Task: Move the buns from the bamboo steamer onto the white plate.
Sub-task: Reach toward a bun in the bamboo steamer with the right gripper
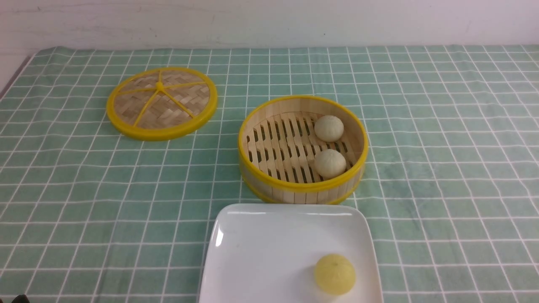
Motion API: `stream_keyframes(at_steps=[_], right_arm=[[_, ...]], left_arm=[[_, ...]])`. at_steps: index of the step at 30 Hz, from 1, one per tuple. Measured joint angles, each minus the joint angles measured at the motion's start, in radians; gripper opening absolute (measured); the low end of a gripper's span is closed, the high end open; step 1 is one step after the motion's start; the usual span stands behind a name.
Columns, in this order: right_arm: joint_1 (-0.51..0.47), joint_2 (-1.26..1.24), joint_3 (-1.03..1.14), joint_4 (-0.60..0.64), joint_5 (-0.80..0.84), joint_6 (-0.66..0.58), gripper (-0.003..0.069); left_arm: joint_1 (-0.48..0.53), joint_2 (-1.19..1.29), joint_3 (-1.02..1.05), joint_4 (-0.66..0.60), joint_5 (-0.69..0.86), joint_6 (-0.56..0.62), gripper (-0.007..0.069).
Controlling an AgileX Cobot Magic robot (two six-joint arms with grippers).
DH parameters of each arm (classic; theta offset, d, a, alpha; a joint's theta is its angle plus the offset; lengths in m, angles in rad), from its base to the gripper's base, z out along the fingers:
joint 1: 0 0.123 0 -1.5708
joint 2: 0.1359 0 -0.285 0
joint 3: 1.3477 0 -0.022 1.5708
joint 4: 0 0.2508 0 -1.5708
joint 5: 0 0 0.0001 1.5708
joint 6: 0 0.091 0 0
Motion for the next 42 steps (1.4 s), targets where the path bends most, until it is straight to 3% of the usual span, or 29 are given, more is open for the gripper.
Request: stream_keyframes(at_steps=[3, 10, 13, 17, 22, 27, 32, 35, 37, 42], right_arm=[[0.000, 0.000, 0.000, 0.007, -0.004, 0.011, 0.0239], [0.000, 0.000, 0.012, 0.380, -0.118, 0.340, 0.0239], [0.000, 0.000, 0.012, 0.468, -0.124, 0.414, 0.0239], [0.000, 0.000, 0.012, 0.503, -0.126, 0.440, 0.0239], [0.000, 0.000, 0.012, 0.533, -0.147, 0.443, 0.0239], [0.000, 0.004, -0.117, 0.495, -0.175, 0.343, 0.0230], [0.000, 0.141, -0.299, 0.357, -0.068, 0.142, 0.0111], [0.000, 0.317, -0.385, 0.289, 0.125, 0.059, 0.0007], [0.000, 0.488, -0.436, 0.280, 0.265, 0.040, -0.0013], [0.000, 0.743, -0.508, 0.377, 0.395, -0.066, -0.0014]], left_arm=[[0.000, 0.000, 0.000, -0.074, -0.012, -0.056, 0.0240], [0.000, 0.000, 0.006, -0.660, -0.087, -0.522, 0.0240], [0.000, 0.000, 0.006, -0.740, -0.091, -0.589, 0.0240], [0.000, 0.000, 0.006, -0.754, -0.099, -0.612, 0.0240], [0.000, 0.000, 0.007, -0.721, -0.153, -0.600, 0.0240], [0.000, 0.000, -0.079, -0.658, -0.142, -0.428, 0.0240], [0.000, 0.061, -0.260, -0.571, 0.040, -0.257, 0.0210], [0.000, 0.217, -0.358, -0.493, 0.233, -0.199, 0.0120], [0.000, 0.345, -0.410, -0.461, 0.372, -0.161, 0.0046], [0.000, 0.558, -0.488, -0.451, 0.515, -0.041, 0.0001]])
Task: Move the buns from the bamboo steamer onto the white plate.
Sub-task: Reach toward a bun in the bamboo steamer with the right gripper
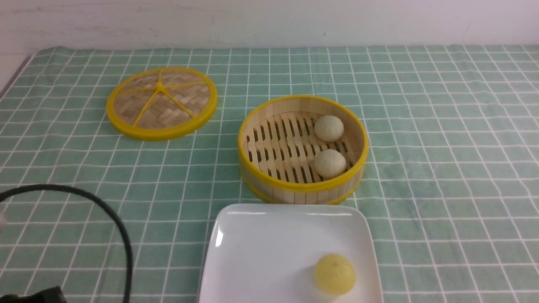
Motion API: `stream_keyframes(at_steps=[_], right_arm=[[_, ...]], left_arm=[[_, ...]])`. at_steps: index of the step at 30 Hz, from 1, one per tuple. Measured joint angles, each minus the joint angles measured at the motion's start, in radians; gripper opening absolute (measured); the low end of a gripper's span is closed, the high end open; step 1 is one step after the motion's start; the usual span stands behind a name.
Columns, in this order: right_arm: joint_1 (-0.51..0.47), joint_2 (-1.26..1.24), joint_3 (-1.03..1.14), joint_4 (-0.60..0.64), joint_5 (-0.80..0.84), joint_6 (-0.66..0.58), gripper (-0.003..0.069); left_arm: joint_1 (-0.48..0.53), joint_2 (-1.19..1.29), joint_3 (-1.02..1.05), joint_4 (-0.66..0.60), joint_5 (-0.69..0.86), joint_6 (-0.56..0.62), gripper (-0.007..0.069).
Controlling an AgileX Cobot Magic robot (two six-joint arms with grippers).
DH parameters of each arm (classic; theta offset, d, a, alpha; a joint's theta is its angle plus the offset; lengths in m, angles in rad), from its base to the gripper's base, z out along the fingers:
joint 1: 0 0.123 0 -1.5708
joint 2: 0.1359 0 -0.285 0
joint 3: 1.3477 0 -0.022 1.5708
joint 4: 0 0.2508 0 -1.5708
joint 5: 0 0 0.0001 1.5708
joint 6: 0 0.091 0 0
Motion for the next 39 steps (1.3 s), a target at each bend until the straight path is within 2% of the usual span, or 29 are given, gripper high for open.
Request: stream_keyframes(at_steps=[4, 6, 9, 12, 15, 19, 23, 25, 28, 32, 35, 38, 39], right_arm=[[0.050, 0.268, -0.094, 0.351, 0.048, -0.404, -0.0013], [0.101, 0.366, -0.137, 0.495, 0.064, -0.565, -0.0008], [0.179, 0.483, -0.225, 0.624, 0.070, -0.716, 0.0000], [0.257, 0.643, -0.384, 0.639, 0.056, -0.767, 0.0004], [0.312, 0.772, -0.532, 0.587, 0.011, -0.750, 0.0012], [0.373, 0.959, -0.765, 0.415, -0.064, -0.633, 0.0052], [0.389, 1.104, -0.956, 0.230, -0.092, -0.465, 0.0134], [0.389, 1.179, -1.052, 0.105, -0.107, -0.343, 0.0197], [0.389, 1.268, -1.143, -0.022, -0.135, -0.235, 0.0280], [0.389, 1.359, -1.206, -0.115, -0.193, -0.174, 0.0334], [0.389, 1.404, -1.208, -0.136, -0.220, -0.169, 0.0321], [0.389, 1.415, -1.208, -0.139, -0.226, -0.168, 0.0216], [0.389, 1.415, -1.208, -0.139, -0.226, -0.168, 0.0206]], left_arm=[[0.000, 0.181, -0.062, -0.052, 0.030, 0.150, 0.0001], [0.000, 0.234, -0.074, -0.088, 0.028, 0.200, 0.0001], [0.000, 0.287, -0.077, -0.138, 0.025, 0.236, 0.0001], [0.000, 0.318, -0.077, -0.168, 0.025, 0.242, 0.0005], [0.000, 0.326, -0.077, -0.172, 0.023, 0.243, 0.0009], [0.000, 0.327, -0.077, -0.175, 0.023, 0.245, 0.0009], [0.000, 0.327, -0.077, -0.175, 0.023, 0.245, 0.0014], [0.000, 0.327, -0.077, -0.175, 0.023, 0.245, 0.0016], [0.000, 0.327, -0.077, -0.175, 0.022, 0.245, 0.0020], [0.000, 0.327, -0.077, -0.174, 0.022, 0.245, 0.0023], [0.000, 0.327, -0.077, -0.171, 0.022, 0.245, 0.0024], [0.000, 0.327, -0.077, -0.171, 0.022, 0.245, 0.0026], [0.000, 0.327, -0.077, -0.171, 0.022, 0.245, 0.0026]])
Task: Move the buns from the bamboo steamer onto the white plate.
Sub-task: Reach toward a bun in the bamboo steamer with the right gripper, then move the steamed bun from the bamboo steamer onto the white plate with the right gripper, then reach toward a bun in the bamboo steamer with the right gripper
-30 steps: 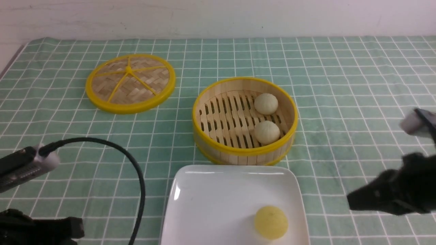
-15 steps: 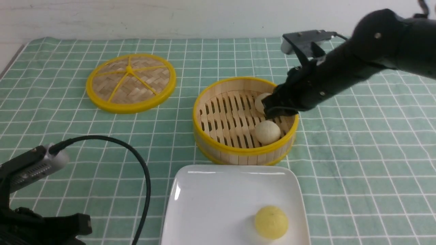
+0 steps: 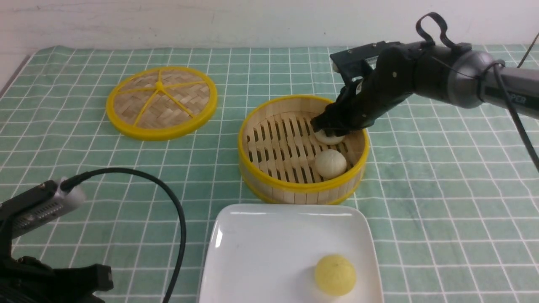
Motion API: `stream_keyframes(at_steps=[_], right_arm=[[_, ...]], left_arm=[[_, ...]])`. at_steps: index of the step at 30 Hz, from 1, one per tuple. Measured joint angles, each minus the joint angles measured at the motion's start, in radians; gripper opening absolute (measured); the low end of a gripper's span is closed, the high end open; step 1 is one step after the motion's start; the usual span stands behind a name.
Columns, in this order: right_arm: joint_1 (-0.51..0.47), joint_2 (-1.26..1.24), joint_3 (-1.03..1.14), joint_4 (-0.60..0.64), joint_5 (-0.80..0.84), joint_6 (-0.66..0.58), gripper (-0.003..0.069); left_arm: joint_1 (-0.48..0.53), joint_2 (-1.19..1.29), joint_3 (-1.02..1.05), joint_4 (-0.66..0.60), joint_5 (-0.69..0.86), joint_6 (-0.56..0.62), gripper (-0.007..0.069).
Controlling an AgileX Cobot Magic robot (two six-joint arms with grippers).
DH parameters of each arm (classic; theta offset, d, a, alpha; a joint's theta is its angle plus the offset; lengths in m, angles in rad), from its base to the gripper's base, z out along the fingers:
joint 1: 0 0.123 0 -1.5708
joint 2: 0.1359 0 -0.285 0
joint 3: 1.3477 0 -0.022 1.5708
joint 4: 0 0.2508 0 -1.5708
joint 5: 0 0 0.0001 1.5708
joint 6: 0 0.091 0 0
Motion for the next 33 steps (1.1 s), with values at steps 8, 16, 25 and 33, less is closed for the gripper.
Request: stream_keyframes(at_steps=[8, 16, 25, 33], right_arm=[[0.001, -0.207, 0.000, 0.063, 0.214, -0.004, 0.0021], [0.139, -0.424, 0.207, 0.308, 0.424, -0.122, 0.0021], [0.309, -0.293, 0.439, 0.335, 0.166, -0.205, 0.0165], [0.244, -0.296, 0.358, 0.272, 0.203, -0.202, 0.0494]], left_arm=[[0.000, 0.000, 0.000, 0.017, 0.000, 0.000, 0.0033], [0.000, 0.000, 0.000, 0.025, -0.001, 0.000, 0.0041], [0.000, 0.000, 0.000, 0.053, -0.002, 0.000, 0.0044], [0.000, 0.000, 0.000, 0.067, 0.004, 0.000, 0.0043]])
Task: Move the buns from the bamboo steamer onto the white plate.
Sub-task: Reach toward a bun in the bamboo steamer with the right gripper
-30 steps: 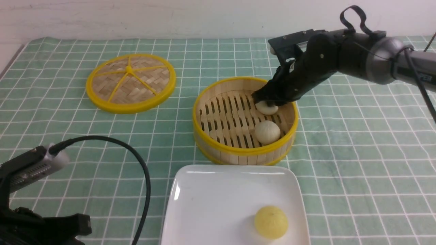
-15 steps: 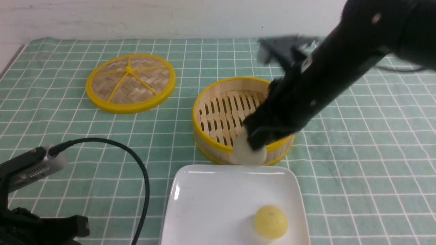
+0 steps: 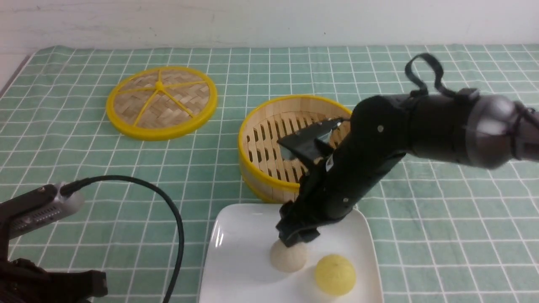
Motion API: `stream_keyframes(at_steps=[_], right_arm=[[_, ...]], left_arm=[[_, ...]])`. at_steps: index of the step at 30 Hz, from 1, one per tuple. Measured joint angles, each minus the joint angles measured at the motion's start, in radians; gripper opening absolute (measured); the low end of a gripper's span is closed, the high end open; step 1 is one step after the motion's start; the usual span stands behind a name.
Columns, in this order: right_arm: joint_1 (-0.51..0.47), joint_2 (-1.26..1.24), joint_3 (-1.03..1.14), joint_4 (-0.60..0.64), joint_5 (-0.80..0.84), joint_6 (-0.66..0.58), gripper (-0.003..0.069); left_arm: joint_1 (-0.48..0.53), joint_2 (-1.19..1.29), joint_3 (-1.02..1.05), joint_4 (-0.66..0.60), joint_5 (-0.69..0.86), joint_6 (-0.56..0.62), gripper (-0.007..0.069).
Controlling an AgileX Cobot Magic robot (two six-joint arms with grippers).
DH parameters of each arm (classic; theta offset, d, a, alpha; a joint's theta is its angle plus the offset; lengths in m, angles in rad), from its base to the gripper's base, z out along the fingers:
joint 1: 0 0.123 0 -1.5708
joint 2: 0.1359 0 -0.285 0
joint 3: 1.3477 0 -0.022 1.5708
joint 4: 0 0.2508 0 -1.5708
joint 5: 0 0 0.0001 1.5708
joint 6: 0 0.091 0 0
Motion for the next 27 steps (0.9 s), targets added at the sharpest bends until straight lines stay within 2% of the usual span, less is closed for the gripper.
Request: stream_keyframes(at_steps=[3, 6, 12, 16, 18, 21, 25, 27], right_arm=[[-0.074, -0.015, -0.082, -0.052, 0.007, 0.032, 0.0543], [-0.137, -0.012, -0.147, -0.096, -0.019, 0.068, 0.0556], [-0.191, 0.066, -0.177, -0.119, -0.103, 0.092, 0.0545], [-0.192, 0.159, -0.177, -0.121, -0.157, 0.086, 0.0489], [-0.192, 0.184, -0.177, -0.121, -0.181, 0.078, 0.0440], [-0.193, 0.201, -0.178, -0.121, -0.197, 0.071, 0.0316], [-0.193, 0.155, -0.178, -0.121, -0.151, 0.069, 0.0063], [-0.193, 0.092, -0.178, -0.119, -0.068, 0.069, 0.0025]], left_arm=[[0.000, 0.000, 0.000, 0.000, 0.000, 0.000, 0.0047], [0.000, 0.000, 0.000, 0.000, -0.001, 0.000, 0.0051], [0.000, 0.000, 0.000, 0.002, -0.002, 0.000, 0.0055], [0.000, 0.000, 0.000, 0.004, -0.002, 0.000, 0.0062], [0.000, 0.000, 0.000, 0.004, -0.002, 0.000, 0.0063], [0.000, 0.000, 0.000, 0.004, -0.002, 0.000, 0.0066], [0.000, 0.000, 0.000, 0.005, -0.002, 0.000, 0.0071], [0.000, 0.000, 0.000, 0.008, -0.002, 0.000, 0.0073]])
